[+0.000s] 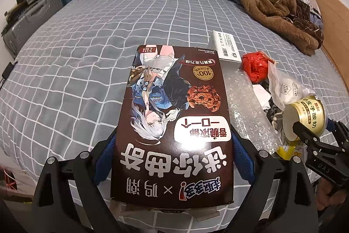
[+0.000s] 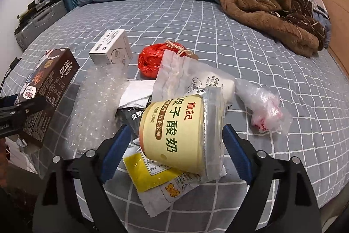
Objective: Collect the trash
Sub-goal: 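Close the left tool on the brown box while the right tool grasps the yogurt cup, then carry the brown box and yogurt cup off the bed over the black bin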
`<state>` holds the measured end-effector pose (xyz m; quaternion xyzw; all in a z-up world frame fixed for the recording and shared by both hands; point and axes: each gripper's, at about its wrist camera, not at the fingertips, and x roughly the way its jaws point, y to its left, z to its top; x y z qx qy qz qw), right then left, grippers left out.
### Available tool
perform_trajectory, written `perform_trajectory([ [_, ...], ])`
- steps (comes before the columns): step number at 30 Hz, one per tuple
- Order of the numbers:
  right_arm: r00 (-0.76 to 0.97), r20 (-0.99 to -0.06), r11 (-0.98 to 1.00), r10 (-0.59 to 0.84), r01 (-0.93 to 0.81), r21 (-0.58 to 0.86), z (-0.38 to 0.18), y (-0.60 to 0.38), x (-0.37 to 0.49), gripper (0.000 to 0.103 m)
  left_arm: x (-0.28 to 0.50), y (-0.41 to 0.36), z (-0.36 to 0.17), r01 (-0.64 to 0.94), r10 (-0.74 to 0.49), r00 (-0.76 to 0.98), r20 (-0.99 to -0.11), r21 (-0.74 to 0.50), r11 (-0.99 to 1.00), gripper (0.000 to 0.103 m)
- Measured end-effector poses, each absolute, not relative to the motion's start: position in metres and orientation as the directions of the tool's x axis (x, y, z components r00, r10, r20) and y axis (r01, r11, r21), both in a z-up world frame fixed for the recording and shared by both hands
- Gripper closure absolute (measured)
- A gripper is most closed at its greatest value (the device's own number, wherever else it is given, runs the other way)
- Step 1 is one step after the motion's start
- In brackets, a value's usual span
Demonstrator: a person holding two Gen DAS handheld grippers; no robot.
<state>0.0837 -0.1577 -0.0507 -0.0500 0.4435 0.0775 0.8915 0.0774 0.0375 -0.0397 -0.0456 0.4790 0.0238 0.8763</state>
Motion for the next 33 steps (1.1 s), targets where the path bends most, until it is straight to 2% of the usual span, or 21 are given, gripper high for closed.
perform_trajectory([
  [4, 0.623, -0.78, 0.983, 0.054, -0.172, -0.07, -0.048, -0.151, 0.081, 0.021, 0.077, 0.038, -0.04, -0.084, -0.002, 0.541, -0.841, -0.056, 0.995, 0.014],
  [7, 0.612, -0.79, 0.983, 0.04, -0.168, -0.08, -0.051, -0.15, 0.083, 0.032, 0.077, 0.038, -0.04, -0.088, 0.0, 0.541, -0.841, -0.057, 0.995, 0.014],
  [13, 0.607, -0.793, 0.986, 0.052, -0.158, -0.056, -0.05, -0.154, 0.082, 0.034, 0.077, 0.038, -0.041, -0.093, 0.001, 0.546, -0.838, -0.06, 0.994, 0.014],
  [33, 0.703, -0.707, 0.993, 0.076, -0.116, -0.008, 0.004, -0.169, 0.045, 0.035, 0.04, 0.032, -0.014, -0.062, -0.022, 0.604, -0.797, -0.074, 0.995, 0.014],
])
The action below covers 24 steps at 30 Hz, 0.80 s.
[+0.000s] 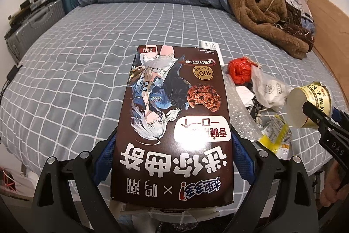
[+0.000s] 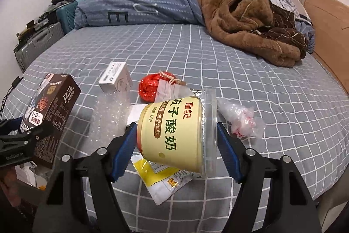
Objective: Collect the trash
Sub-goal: 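Carry the brown box and yogurt cup off the bed over the black bin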
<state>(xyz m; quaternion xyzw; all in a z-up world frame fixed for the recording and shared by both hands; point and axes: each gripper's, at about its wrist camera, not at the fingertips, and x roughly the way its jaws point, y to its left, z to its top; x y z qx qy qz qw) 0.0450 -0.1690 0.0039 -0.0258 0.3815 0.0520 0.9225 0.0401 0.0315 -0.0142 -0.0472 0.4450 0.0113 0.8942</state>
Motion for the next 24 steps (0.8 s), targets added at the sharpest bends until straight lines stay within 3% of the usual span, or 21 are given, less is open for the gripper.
perform_trajectory([
  [24, 0.757, -0.645, 0.993, 0.105, -0.117, 0.025, 0.069, -0.174, -0.035, 0.035, -0.044, 0.027, 0.046, -0.062, -0.035, 0.672, -0.74, -0.103, 0.993, 0.014],
])
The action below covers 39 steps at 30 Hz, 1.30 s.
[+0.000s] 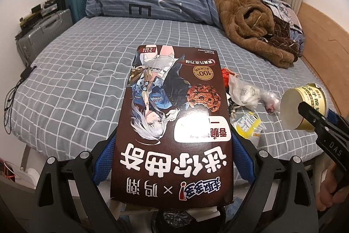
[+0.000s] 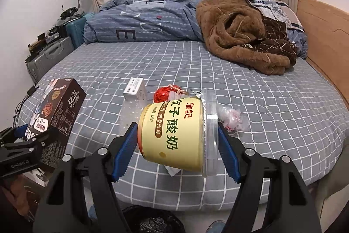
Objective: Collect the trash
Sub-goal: 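Carry the brown box and yogurt cup off the bed over the black bin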
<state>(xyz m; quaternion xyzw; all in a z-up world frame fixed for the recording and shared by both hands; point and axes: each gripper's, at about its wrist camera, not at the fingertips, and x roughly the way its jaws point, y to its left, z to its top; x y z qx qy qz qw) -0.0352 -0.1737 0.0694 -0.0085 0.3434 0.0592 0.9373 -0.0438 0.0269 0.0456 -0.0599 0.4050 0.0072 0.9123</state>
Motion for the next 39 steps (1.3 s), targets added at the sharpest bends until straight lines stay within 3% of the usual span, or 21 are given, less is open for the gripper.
perform_trajectory([
  [23, 0.756, -0.644, 0.993, 0.114, -0.114, 0.042, 0.088, -0.172, -0.108, 0.036, -0.122, 0.025, 0.062, -0.061, -0.049, 0.684, -0.727, -0.124, 0.99, 0.014],
  [39, 0.706, -0.696, 0.991, 0.131, -0.119, 0.066, 0.058, -0.167, -0.14, 0.036, -0.152, 0.017, 0.04, -0.051, -0.051, 0.659, -0.75, -0.113, 0.992, 0.014],
])
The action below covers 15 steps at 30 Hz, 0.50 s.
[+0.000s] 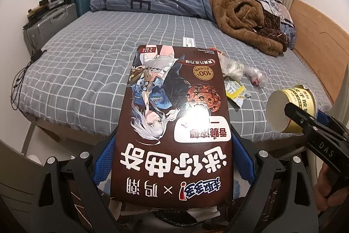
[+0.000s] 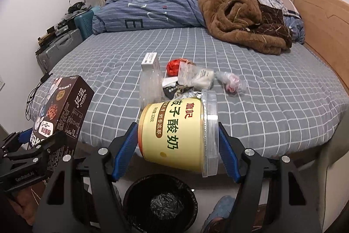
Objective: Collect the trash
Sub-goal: 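Carry the brown box and yogurt cup off the bed over the black bin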
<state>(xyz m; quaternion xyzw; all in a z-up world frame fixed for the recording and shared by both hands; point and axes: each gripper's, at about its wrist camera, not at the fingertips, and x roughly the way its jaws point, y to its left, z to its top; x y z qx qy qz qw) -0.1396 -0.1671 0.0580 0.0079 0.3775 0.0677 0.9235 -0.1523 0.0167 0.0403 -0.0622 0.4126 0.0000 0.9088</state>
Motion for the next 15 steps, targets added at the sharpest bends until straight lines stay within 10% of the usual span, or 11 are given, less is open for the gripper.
perform_trajectory([
  [15, 0.631, -0.764, 0.989, 0.139, -0.13, 0.072, 0.011, -0.16, -0.159, 0.036, -0.172, 0.017, 0.0, -0.049, -0.052, 0.596, -0.801, -0.101, 0.994, 0.014],
])
